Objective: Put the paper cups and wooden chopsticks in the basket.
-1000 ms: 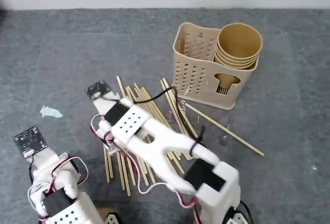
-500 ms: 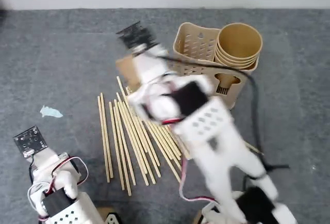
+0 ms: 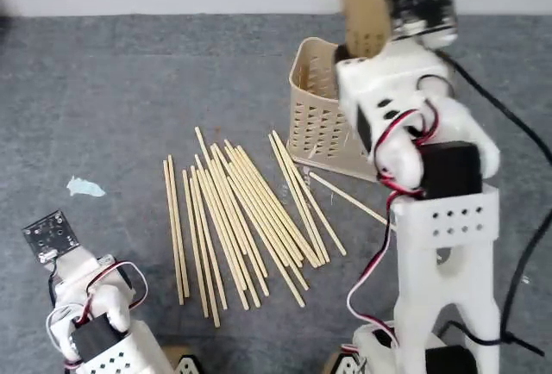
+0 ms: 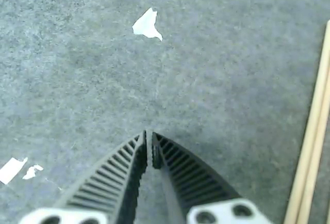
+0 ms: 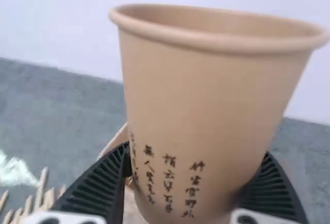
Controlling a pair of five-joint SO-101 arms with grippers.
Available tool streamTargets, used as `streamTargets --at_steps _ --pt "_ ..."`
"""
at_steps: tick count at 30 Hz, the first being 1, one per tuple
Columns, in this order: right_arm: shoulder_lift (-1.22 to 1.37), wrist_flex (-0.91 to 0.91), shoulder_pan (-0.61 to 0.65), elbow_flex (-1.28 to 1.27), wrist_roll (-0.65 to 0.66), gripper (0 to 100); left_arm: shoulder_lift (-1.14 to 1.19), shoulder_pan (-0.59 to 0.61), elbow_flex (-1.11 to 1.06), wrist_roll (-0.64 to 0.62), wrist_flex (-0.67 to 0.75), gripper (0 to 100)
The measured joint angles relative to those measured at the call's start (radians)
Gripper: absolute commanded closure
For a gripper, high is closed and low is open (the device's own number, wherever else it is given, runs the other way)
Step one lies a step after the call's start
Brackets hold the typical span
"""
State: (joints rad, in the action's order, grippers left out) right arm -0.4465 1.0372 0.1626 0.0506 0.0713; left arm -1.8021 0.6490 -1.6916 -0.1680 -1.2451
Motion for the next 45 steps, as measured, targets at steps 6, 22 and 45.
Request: streamTargets --at_steps 6,22,45 --pt "0.0 -0.29 -0.078 -0.262 0.055 76.8 0.0 0.0 0.0 0.0 0.0 98" --pt "0.002 -0.7 -0.115 -0.62 0.064 76.4 0.0 0.0 0.0 0.0 0.0 98" --pt "-0.13 -0.594 -0.104 -0.628 0.028 56.7 0.0 0.0 0.0 0.0 0.0 98"
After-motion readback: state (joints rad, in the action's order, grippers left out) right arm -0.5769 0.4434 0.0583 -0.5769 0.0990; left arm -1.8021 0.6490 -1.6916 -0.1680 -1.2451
